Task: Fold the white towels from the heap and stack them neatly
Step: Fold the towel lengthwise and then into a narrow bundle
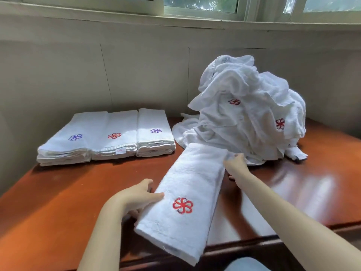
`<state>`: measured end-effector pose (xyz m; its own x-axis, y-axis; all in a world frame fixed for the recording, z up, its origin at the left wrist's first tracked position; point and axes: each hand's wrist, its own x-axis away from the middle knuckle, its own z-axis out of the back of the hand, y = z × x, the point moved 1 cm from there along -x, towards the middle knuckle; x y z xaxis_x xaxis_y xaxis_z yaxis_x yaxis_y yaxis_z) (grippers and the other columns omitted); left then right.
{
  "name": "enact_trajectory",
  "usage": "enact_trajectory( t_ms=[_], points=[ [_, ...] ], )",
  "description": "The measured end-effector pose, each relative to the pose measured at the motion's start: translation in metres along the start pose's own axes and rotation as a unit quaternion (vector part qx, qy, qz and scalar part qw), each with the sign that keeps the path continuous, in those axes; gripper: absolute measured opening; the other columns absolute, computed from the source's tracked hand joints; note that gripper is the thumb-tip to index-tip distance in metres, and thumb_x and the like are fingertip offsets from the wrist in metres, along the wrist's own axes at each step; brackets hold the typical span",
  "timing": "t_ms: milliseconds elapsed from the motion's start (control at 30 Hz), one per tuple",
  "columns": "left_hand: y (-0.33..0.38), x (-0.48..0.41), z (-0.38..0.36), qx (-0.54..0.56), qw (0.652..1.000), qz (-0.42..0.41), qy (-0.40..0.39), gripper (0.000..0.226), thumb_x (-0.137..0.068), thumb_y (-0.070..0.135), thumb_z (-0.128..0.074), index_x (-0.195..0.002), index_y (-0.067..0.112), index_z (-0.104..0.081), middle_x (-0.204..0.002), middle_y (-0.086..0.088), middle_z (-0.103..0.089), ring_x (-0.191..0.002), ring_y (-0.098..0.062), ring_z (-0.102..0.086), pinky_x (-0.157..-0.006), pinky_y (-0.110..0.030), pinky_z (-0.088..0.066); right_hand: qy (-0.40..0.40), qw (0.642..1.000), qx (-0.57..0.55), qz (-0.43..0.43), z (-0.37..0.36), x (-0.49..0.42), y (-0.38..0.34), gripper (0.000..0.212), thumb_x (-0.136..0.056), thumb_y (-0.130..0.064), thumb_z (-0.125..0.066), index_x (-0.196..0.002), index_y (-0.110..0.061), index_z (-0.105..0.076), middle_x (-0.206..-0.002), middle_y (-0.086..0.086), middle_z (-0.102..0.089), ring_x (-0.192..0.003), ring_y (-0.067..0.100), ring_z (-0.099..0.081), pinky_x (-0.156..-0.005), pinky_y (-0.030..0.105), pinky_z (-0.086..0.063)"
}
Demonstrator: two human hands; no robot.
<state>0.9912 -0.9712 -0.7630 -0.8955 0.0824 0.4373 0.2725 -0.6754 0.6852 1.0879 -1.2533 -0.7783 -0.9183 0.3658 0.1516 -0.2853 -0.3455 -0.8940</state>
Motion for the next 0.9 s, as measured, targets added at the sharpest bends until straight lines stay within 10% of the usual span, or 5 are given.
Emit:
enact_trajectory(
  t_ms=[233,467,633,767,900],
  points=[
    [-0.001,-0.002,-0.004,-0.052,0.998,-0.021,-0.005,0.073,-0.088,0.045,-0.062,-0.148,0.027,-0.023,-0.138,0.003,-0.047,-0.104,-0.012,-0.055,-0.073,-0.025,-0.046,-0.011,0.859,0.332,0.389,-0.042,0.051,-0.009,0.049,-0.093,-0.040,-0.051,-0.137,-0.019,-0.046,-0.146,0.012,-0.036,-0.135,0.027,-0.033,-0.111,0.035,-0.024],
    [0.001,0.007,-0.006,-0.018,0.992,-0.023,-0.124,0.083,-0.083,0.033,-0.071,-0.146,0.037,-0.018,-0.101,0.010,-0.066,-0.075,-0.009,-0.070,-0.059,-0.024,-0.054,0.037,0.995,0.082,0.031,-0.025,0.003,-0.015,0.064,-0.087,-0.030,-0.063,-0.136,-0.002,-0.032,-0.135,0.020,-0.045,-0.122,0.037,-0.047,-0.098,0.038,-0.040],
    [0.009,-0.005,-0.014,0.016,0.998,-0.048,-0.045,0.093,-0.084,0.054,-0.062,-0.152,0.032,-0.003,-0.133,0.007,-0.049,-0.093,-0.005,-0.065,-0.063,-0.017,-0.049,0.022,0.998,0.059,-0.001,-0.020,-0.015,-0.019,0.036,-0.078,-0.011,-0.069,-0.108,-0.006,-0.051,-0.101,0.012,-0.057,-0.099,0.032,-0.059,-0.088,0.040,-0.051],
    [0.019,-0.022,-0.026,0.037,0.995,-0.091,0.017,0.097,-0.080,0.048,-0.070,-0.153,0.027,-0.010,-0.146,0.005,-0.042,-0.117,-0.013,-0.052,-0.094,-0.026,-0.042,0.052,0.997,-0.055,-0.002,-0.025,-0.025,-0.014,0.027,-0.086,-0.008,-0.055,-0.113,-0.004,-0.052,-0.111,0.015,-0.057,-0.102,0.030,-0.055,-0.081,0.032,-0.045],
    [0.016,-0.030,-0.028,0.020,0.995,-0.102,0.001,0.098,-0.080,0.047,-0.071,-0.153,0.027,-0.009,-0.152,0.005,-0.033,-0.124,-0.012,-0.046,-0.093,-0.024,-0.037,0.052,0.968,-0.227,-0.089,-0.028,-0.026,-0.001,0.020,-0.095,-0.008,-0.045,-0.111,-0.006,-0.057,-0.111,0.010,-0.048,-0.090,0.024,-0.052,-0.063,0.022,-0.040]
  ],
)
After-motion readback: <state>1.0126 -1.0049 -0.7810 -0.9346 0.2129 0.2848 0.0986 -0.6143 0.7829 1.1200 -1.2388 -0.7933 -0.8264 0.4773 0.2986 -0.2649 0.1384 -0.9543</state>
